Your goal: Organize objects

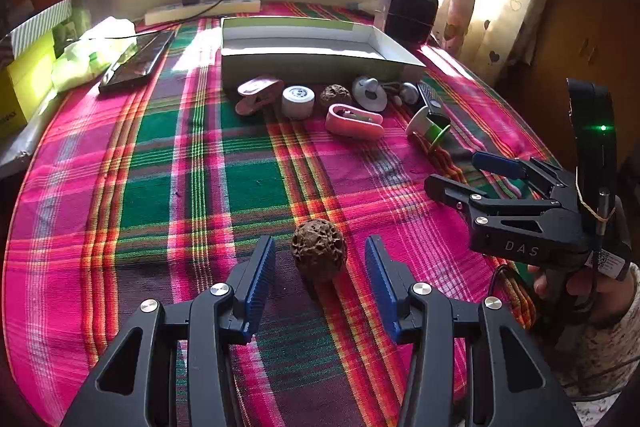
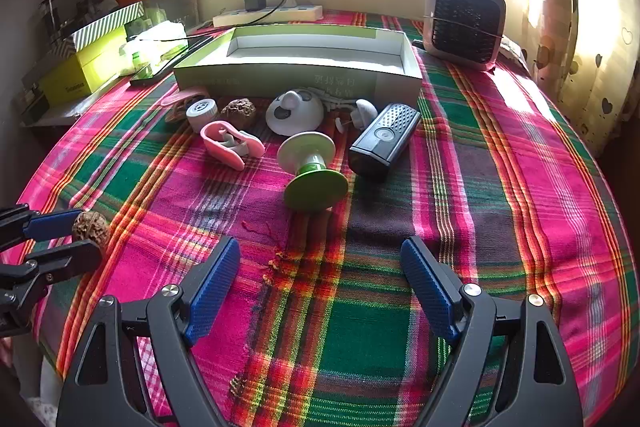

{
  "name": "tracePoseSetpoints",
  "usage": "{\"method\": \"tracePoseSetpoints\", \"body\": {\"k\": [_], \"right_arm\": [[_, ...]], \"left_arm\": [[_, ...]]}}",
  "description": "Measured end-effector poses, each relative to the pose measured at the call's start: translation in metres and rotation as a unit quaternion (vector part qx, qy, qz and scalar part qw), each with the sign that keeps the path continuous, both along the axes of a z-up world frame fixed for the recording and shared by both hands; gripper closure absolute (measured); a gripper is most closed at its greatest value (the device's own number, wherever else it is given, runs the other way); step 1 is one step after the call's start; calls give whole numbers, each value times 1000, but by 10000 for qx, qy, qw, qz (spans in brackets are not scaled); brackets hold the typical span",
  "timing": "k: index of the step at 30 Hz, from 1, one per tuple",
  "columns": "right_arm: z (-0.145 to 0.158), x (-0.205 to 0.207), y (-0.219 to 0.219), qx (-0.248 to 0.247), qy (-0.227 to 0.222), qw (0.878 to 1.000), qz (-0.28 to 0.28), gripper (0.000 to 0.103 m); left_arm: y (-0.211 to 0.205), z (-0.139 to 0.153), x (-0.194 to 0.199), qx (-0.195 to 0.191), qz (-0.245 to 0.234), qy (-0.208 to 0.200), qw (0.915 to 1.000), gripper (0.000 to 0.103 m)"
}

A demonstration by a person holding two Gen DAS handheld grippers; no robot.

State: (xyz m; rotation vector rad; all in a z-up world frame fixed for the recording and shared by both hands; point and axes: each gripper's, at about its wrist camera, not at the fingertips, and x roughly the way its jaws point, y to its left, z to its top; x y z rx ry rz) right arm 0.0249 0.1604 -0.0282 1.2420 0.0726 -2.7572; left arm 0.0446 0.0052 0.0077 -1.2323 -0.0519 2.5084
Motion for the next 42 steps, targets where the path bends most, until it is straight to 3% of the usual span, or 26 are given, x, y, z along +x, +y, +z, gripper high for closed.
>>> {"method": "tracePoseSetpoints", "body": {"k": [5,12,20,31,42], "right_arm": [[0,0,1,-8,1,10000,6,20],[0,0,0,2,-26,10000,54,20],[1,-7,3,73,-72,9999,79,20],[7,-24,3,104,16,9998,183,37],[4,-35,1,-1,-202,9994,291,51]], "left_arm": [[0,-2,-5,-112,121,22,9999,59],[3,-2,-8,-169,176,21,9997,74],[10,-3,-16,-175,146,67,9997,75],[16,-3,-35,-161,125,86,9998,76],[18,-3,-43,-156,86,94,9998,77]]}}
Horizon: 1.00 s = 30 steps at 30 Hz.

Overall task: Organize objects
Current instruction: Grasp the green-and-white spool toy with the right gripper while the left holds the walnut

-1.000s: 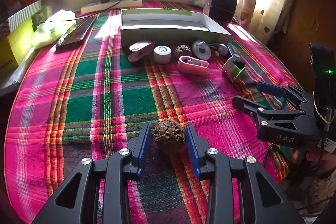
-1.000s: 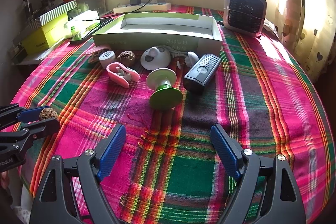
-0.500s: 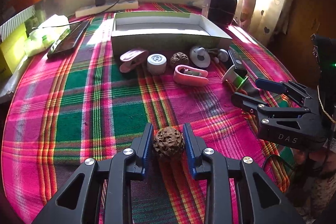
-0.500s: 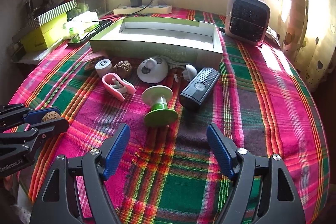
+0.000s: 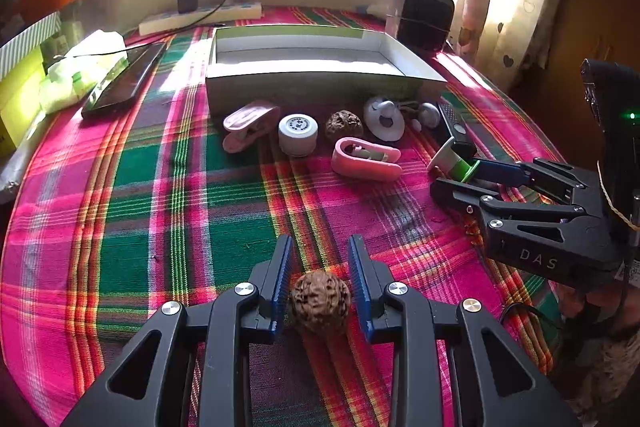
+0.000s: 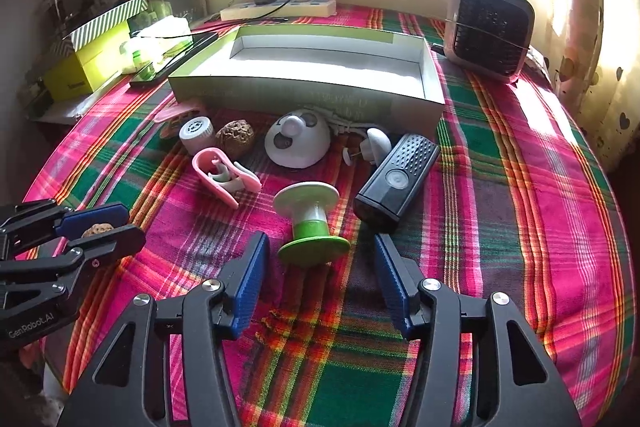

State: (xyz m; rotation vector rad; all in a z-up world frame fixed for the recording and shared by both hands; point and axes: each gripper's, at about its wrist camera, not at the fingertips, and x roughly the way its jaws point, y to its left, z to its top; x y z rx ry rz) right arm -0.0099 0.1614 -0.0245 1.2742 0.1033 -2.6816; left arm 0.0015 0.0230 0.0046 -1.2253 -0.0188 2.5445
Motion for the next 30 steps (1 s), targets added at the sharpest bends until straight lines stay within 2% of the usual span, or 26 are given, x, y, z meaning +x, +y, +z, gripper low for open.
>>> {"method": "tracePoseSetpoints", "body": {"k": [4,6,8,12,16,24,26,28,30], "right_arm": [[0,-3,-1,18,-7,10000,20,55],[1,-4,0,36,1,10000,-5,64],[1,-5,2,7,1,10000,1,69],[1,-5,2,16,6,10000,36,69],[1,-5,4,-31,4,10000,45,69],[2,-3,6,-106,41,9999,23,69],[2,-2,6,-123,50,9999,17,69],[2,-2,6,-140,51,9999,6,69],[3,-1,7,-164,54,9999,0,69]], "left_arm": [[-2,0,-1,59,17,-35,10000,77],[-3,0,0,67,-2,-67,10000,76],[-4,0,3,80,-26,-72,9999,76],[-8,0,7,189,-72,-109,9997,73],[-7,1,11,130,-122,-154,9997,69],[-14,2,18,55,-79,-183,9998,69],[-14,2,19,22,-77,-181,9998,70],[-13,2,20,30,-104,-176,9998,77],[-13,2,20,17,-123,-171,9998,77]]}}
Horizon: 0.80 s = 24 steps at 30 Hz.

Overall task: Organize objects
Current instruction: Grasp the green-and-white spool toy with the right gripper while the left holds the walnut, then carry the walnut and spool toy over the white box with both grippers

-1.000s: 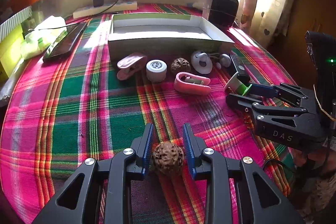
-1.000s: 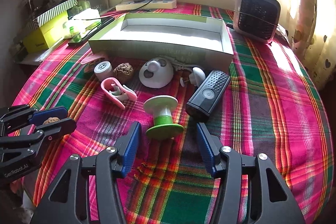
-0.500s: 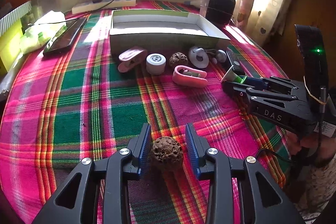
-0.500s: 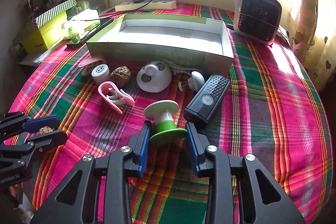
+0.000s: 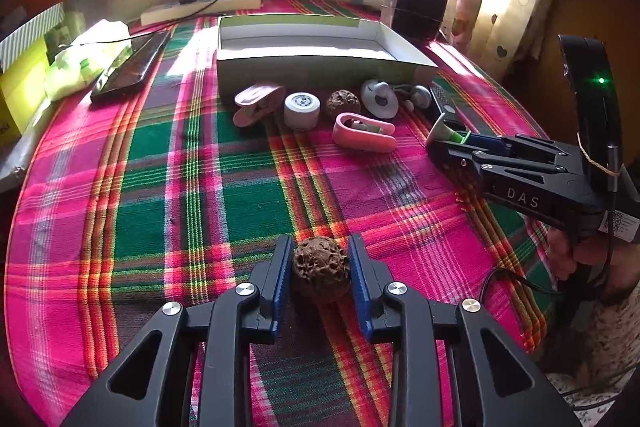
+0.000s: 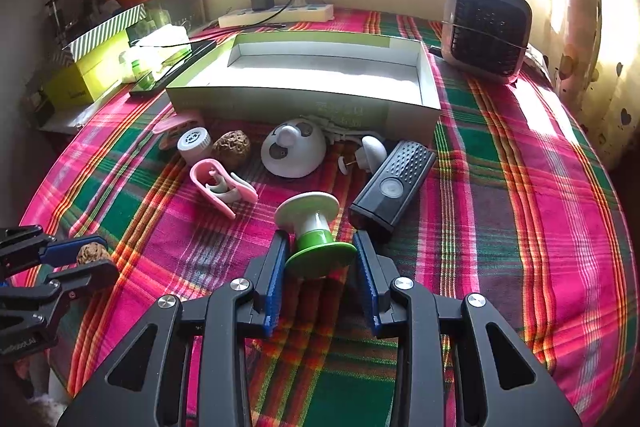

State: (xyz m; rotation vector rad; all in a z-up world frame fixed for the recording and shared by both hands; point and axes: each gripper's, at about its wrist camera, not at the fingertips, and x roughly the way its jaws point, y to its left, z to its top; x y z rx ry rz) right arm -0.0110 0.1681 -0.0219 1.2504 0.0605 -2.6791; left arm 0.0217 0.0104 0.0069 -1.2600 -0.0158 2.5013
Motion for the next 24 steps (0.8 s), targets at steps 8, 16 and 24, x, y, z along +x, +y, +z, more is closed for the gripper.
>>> {"method": "tracePoseSetpoints", "body": {"k": [8,16,24], "right_arm": [[4,2,3,-64,32,10000,10,69],[11,2,5,-131,81,9999,48,69],[23,-9,6,-213,138,9997,60,69]], "left_arm": [[0,9,-3,69,26,154,9999,77],[5,18,-16,96,-17,269,9996,77],[9,32,-39,197,-43,401,9990,77]]}}
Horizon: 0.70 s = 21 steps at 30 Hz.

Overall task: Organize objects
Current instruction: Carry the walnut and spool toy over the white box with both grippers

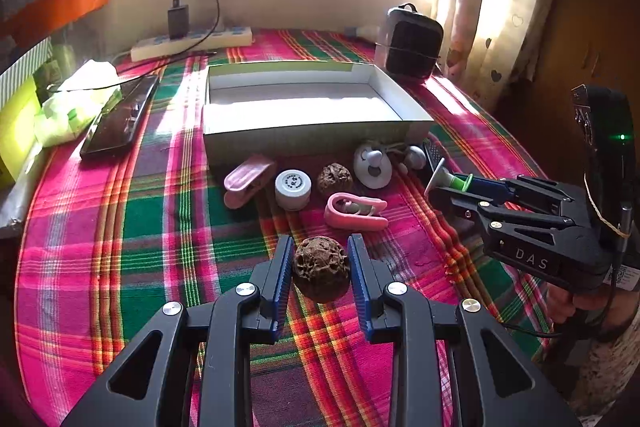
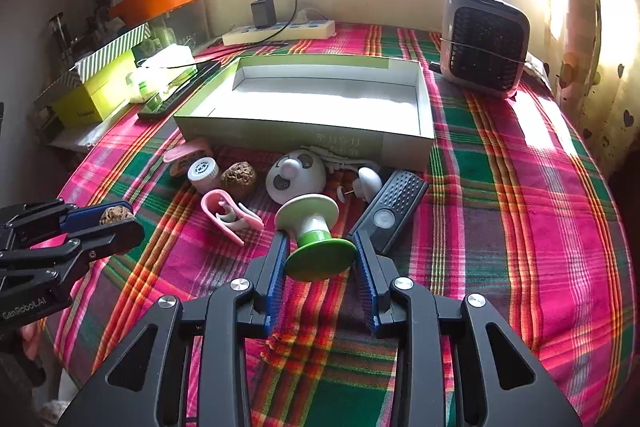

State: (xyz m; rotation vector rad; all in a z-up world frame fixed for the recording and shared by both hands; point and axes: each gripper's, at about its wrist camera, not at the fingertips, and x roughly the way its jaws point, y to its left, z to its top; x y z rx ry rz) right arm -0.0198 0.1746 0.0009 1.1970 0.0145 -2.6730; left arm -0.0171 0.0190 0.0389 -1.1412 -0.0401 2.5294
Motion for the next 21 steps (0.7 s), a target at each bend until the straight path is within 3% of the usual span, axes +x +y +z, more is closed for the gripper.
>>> {"method": "tracePoseSetpoints", "body": {"k": [21], "right_arm": [[24,-91,-5,-111,54,9998,136,69]], "left_arm": [[7,20,-111,-17,164,264,9995,77]]}}
